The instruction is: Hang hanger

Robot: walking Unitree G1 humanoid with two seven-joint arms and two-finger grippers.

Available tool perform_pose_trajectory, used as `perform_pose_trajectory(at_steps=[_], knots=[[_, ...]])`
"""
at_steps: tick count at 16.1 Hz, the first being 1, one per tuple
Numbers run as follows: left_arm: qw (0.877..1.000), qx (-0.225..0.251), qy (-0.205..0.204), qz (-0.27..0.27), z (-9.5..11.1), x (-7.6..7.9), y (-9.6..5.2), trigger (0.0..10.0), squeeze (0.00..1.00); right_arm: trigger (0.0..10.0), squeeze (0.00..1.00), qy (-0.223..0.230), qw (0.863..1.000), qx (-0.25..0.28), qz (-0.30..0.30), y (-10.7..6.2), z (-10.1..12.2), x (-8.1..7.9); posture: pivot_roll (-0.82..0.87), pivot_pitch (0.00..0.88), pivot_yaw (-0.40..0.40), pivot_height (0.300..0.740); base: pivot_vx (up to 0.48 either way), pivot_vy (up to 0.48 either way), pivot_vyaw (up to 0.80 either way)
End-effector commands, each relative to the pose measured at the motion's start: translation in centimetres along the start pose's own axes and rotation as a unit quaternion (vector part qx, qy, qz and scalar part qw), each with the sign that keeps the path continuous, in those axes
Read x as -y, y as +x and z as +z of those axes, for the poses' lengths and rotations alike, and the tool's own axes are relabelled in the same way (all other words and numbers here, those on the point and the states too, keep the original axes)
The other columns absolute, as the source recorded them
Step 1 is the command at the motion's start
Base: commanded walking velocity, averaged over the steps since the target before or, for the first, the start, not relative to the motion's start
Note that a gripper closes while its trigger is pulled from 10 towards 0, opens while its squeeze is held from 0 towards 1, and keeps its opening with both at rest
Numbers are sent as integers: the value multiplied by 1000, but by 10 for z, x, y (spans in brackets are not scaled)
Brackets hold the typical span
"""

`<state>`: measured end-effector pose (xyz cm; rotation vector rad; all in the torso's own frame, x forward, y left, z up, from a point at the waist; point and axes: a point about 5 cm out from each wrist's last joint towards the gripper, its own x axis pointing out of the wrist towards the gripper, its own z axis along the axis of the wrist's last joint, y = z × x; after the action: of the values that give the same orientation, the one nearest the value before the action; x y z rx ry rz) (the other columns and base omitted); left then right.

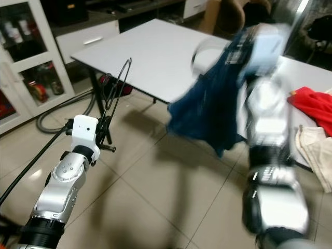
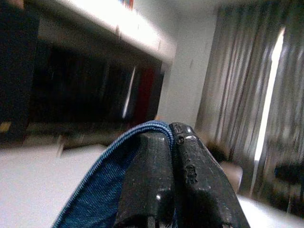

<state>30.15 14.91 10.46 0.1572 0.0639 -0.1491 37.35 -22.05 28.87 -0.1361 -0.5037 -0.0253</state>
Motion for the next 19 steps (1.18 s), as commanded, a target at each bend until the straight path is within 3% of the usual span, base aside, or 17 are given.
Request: perform_pose_trajectory(at_steps=[1, 6, 15, 19], knots=[[1000, 12, -1, 2, 6, 0, 3, 10000, 0, 0, 0, -9, 996, 92, 6, 16, 47, 6, -19, 0, -45, 740, 458, 0, 0], [1000, 20, -2, 0, 8, 2, 6, 10000, 0, 0, 0, -48, 983, 178, 23, 43, 103, 14, -21, 0, -41, 740, 458, 0, 0], [1000, 25, -4, -7, 9, 7, 7, 10000, 0, 0, 0, -107, 971, 213, 2, 65, 148, 38, -19, 0, -50, 740, 458, 0, 0], [1000, 27, -2, -9, 9, 7, 8, 10000, 0, 0, 0, -124, 971, 204, -22, 69, 153, 50, -20, 0, -49, 740, 458, 0, 0]])
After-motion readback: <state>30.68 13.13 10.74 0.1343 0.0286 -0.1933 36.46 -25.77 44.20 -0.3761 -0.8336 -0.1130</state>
